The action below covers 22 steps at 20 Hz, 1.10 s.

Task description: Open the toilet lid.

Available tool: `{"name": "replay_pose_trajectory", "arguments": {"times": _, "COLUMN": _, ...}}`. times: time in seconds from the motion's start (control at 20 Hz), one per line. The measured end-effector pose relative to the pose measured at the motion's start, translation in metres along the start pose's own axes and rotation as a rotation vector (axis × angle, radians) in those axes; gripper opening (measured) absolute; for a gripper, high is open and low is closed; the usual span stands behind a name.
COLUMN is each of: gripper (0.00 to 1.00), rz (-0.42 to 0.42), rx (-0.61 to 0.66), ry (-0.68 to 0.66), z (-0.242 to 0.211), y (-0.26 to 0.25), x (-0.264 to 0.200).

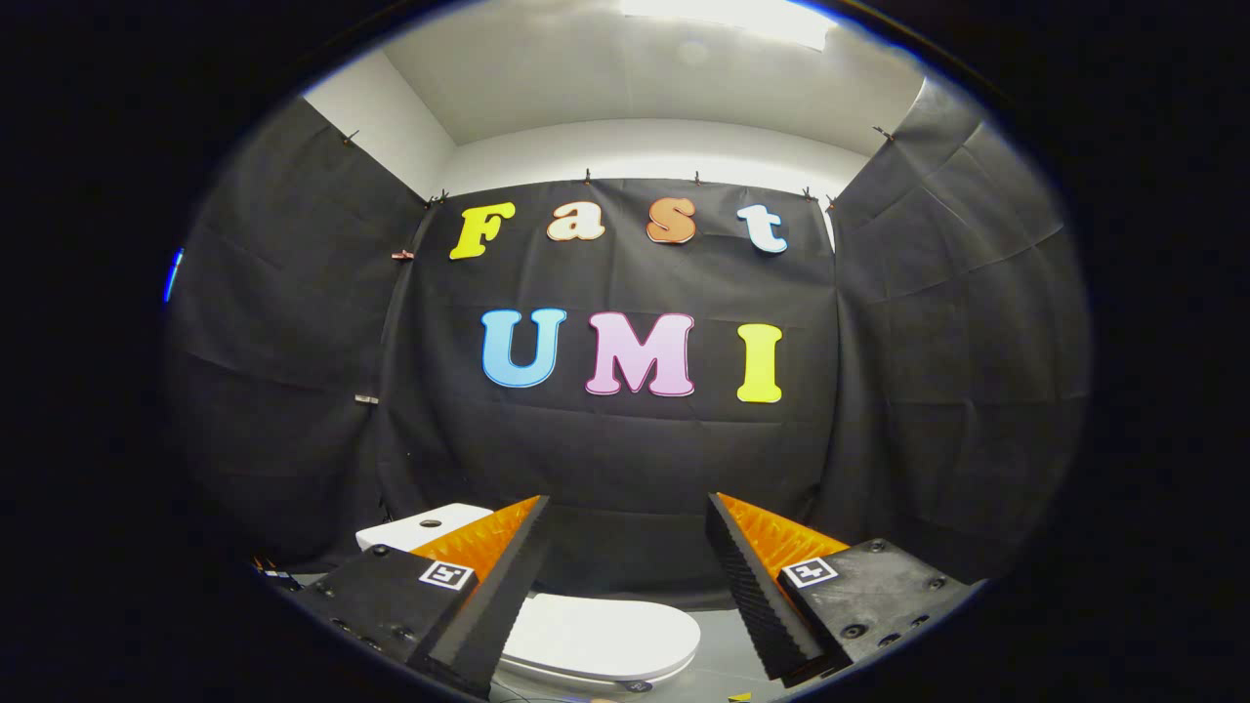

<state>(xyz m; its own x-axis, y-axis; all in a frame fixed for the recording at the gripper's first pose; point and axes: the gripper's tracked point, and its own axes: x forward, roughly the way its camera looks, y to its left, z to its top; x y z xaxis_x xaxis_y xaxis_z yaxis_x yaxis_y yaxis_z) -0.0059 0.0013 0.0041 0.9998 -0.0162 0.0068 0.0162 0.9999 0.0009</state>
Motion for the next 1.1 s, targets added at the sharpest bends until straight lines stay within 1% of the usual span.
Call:
{"name": "replay_pose_trajectory", "arguments": {"times": 0.8, "gripper": 0.98, "rz": -0.017, "rx": -0.017, "ry": 0.020, "z": -0.005, "y": 0.003, "x": -0.002}}
{"name": "replay_pose_trajectory", "arguments": {"times": 1.1, "gripper": 0.98, "rz": -0.009, "rx": 0.003, "ry": 0.066, "z": -0.027, "y": 0.004, "x": 0.002}}
